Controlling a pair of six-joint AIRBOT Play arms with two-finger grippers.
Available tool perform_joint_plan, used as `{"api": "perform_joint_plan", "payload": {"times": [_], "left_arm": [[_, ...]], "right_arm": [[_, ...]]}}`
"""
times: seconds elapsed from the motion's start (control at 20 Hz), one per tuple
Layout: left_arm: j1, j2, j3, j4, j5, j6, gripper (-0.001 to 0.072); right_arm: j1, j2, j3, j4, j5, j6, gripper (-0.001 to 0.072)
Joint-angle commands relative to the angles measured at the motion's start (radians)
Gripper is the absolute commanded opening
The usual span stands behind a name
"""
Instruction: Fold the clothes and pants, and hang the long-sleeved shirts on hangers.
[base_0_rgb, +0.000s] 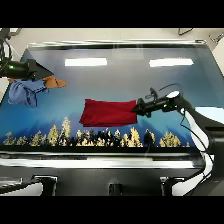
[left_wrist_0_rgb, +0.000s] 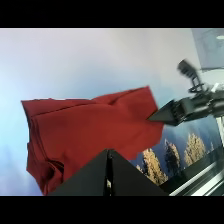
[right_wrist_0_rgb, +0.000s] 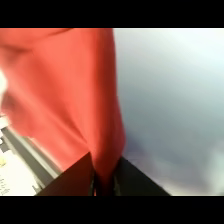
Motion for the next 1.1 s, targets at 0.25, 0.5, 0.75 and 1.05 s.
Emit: {"api": "perform_joint_plan", "payload": {"times": [0.25,0.5,0.75,1.05], "left_arm": [[-0.001,0.0,0.0,-0.002,0.001,0.013,0.0022],[-0.004,0.0,0.0,-0.002,0.001,0.023,0.0022],[-0.007,0.0,0.0,-0.002,0.001,0.023,0.0022],[-0.007,0.0,0.0,-0.002,0.001,0.039,0.0022]], "right_arm": [[-0.32,0.243,0.364,-0.111,0.129,0.182,0.0037],[-0.624,0.328,0.48,-0.21,0.186,0.327,0.0037],[-0.896,0.357,0.496,-0.209,0.185,0.47,0.0037],[-1.099,0.414,0.496,-0.211,0.32,0.558,0.0037]]}}
